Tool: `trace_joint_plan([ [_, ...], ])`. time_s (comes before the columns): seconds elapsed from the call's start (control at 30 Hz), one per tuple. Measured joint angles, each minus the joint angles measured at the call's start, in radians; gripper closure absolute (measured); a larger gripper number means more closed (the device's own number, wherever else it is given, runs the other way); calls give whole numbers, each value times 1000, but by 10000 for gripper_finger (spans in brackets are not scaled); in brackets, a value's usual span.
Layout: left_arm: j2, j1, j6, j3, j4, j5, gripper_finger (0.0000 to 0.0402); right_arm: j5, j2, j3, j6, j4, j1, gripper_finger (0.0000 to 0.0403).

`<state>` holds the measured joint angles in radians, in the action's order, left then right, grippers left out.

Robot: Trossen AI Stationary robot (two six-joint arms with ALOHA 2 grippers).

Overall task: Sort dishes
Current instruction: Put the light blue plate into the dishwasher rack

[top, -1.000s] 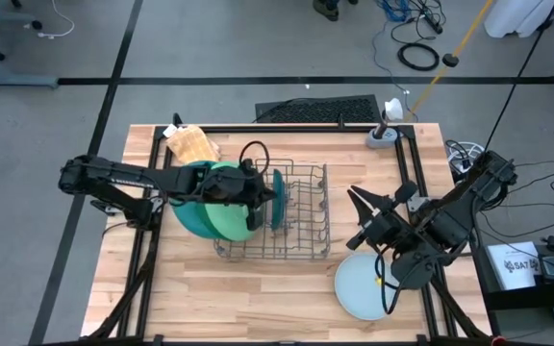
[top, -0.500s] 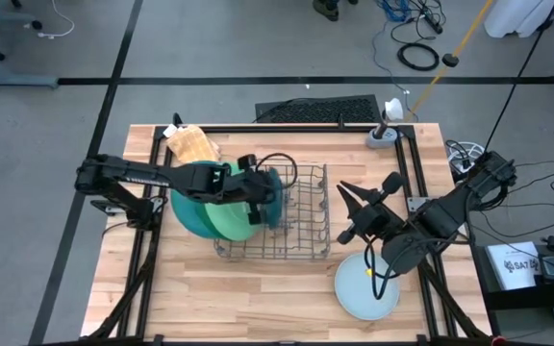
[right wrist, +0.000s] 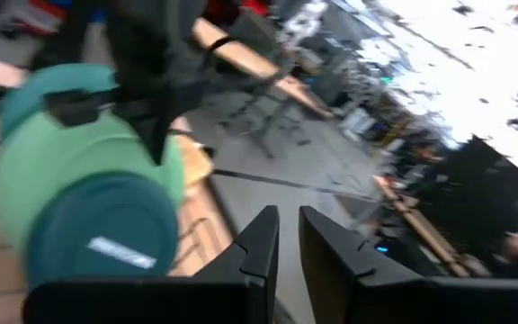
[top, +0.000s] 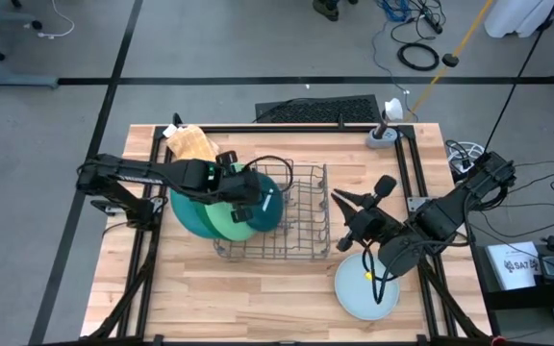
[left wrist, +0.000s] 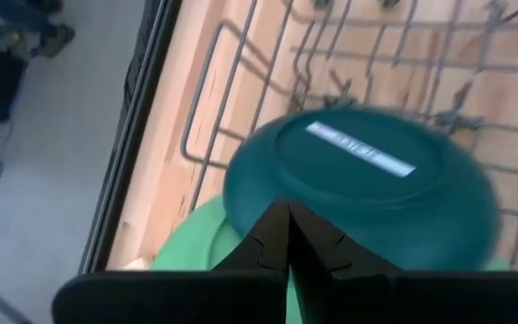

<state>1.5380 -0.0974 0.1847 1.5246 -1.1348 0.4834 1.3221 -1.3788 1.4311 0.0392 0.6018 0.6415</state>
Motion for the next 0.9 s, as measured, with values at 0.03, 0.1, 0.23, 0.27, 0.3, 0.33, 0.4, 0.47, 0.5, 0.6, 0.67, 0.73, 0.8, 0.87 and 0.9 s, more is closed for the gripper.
trace_joint_plan([
  [0.03,0,-9,-5,10,2,4,395,-29,0,0,-9,9,1,365],
  [0.1,0,-30,-7,32,3,23,395,-97,-1,0,-50,40,10,364],
  [0.23,-27,-74,-57,54,58,71,395,-250,-3,0,-192,143,33,356],
  [0.27,-41,-82,-72,54,97,70,395,-300,-3,0,-248,176,38,350],
  [0.3,-57,-91,-89,53,142,66,394,-354,-4,0,-310,212,40,344],
  [0.33,-77,-97,-103,50,182,58,393,-403,-9,0,-374,245,43,337],
  [0.4,-116,-109,-134,36,254,34,391,-505,-28,0,-499,315,43,322],
  [0.47,-154,-114,-147,19,313,8,391,-623,-59,0,-612,375,42,307],
  [0.5,-171,-115,-147,11,327,-4,390,-687,-79,0,-665,399,42,300],
  [0.6,-206,-127,-146,-12,351,-21,390,-865,-152,0,-795,434,42,282],
  [0.67,-221,-136,-146,-34,368,-19,389,-971,-204,0,-859,430,42,274],
  [0.73,-230,-143,-147,-63,402,-19,389,-1067,-257,0,-924,416,52,269],
  [0.8,-232,-147,-147,-81,421,-19,389,-1146,-310,0,-981,400,63,267],
  [0.87,-231,-147,-152,-93,430,-20,389,-1213,-358,0,-1037,377,79,266],
  [0.9,-232,-147,-166,-100,439,-29,388,-1238,-379,0,-1063,365,89,266],
])
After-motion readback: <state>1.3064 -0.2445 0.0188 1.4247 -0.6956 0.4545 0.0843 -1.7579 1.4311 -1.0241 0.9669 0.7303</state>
